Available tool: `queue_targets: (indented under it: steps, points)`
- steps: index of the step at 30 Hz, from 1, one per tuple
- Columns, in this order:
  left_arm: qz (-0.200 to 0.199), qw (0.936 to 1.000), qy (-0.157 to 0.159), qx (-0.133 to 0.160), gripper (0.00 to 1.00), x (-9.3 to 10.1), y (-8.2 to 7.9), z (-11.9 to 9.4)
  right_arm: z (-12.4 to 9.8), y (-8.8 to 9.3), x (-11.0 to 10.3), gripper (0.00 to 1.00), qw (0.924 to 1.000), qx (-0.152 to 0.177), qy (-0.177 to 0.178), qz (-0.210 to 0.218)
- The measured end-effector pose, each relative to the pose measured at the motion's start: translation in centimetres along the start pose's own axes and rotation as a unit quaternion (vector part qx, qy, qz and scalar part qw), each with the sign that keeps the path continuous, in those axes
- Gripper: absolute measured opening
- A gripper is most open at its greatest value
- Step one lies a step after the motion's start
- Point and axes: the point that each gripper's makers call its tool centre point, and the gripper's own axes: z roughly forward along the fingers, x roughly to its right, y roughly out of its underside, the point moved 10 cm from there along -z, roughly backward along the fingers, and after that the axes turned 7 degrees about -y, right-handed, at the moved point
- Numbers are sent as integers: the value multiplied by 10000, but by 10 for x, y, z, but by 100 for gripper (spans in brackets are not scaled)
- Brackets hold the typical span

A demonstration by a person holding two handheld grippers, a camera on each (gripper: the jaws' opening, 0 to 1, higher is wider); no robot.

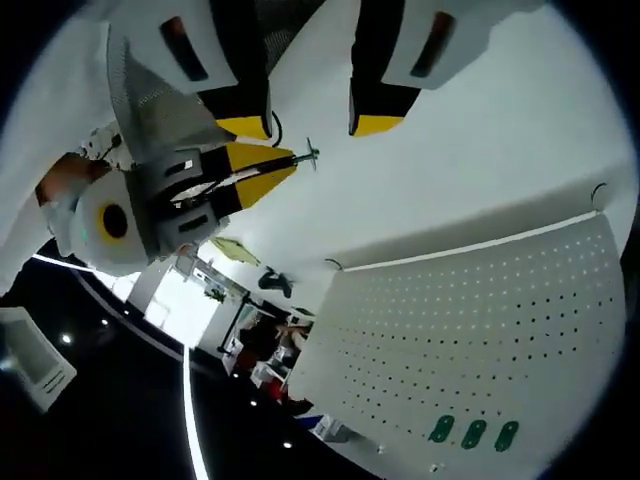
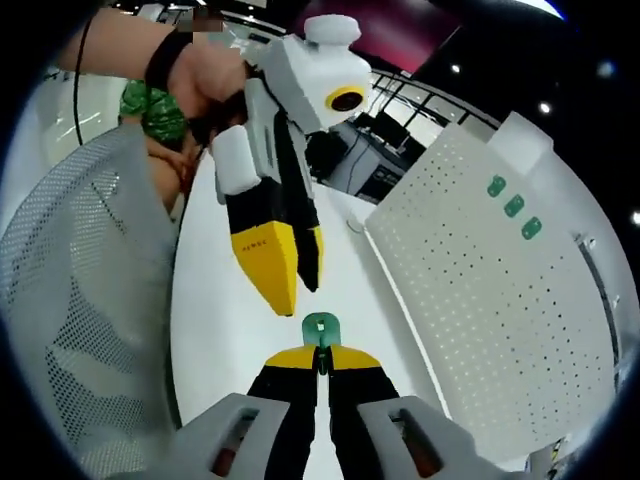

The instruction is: Insert the hook assembly into the mounting plate slot until the hook locks in place.

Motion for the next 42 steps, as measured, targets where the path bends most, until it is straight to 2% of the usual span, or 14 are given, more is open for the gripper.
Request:
queue_targets:
  steps: [2, 4, 6, 9, 13, 19, 23, 32, 40, 42]
  points:
    - [12, 10000, -9, -3, 32, 1, 2, -2, -1, -1, 4, 1, 9999, 16, 70, 96]
    - [120, 9998, -52, -130, 34, 1, 4, -3, -1, 0, 8, 1, 9997, 74, 103, 227]
    - [314, 9995, -89, -49, 36, 2, 5, -4, -1, 0, 12, 1, 9993, 91, 171, 332]
    - [321, 9994, -83, 36, 37, 2, 6, -6, -3, -1, 17, 1, 9982, 146, 305, 503]
    - [213, 9992, -135, 303, 36, 1, 8, -8, -7, -1, 28, 1, 9926, 384, 544, 1017]
    - [204, 9986, -115, 483, 36, 3, 10, -11, -12, 1, 39, 1, 9871, 415, 778, 1336]
    - [180, 9984, 19, 537, 38, 5, 10, -11, -13, 2, 44, 1, 9859, 368, 864, 1388]
    - [262, 9952, 31, 939, 44, 7, 1, -13, -21, -5, 68, 1, 9738, 677, 1211, 1803]
    - [407, 9898, -248, 1342, 52, 0, -4, -17, -20, -16, 86, 1, 9714, 708, 1469, 1725]
    - [375, 9895, -298, 1362, 55, -1, -3, -17, -21, -19, 91, 1, 9670, 815, 1613, 1796]
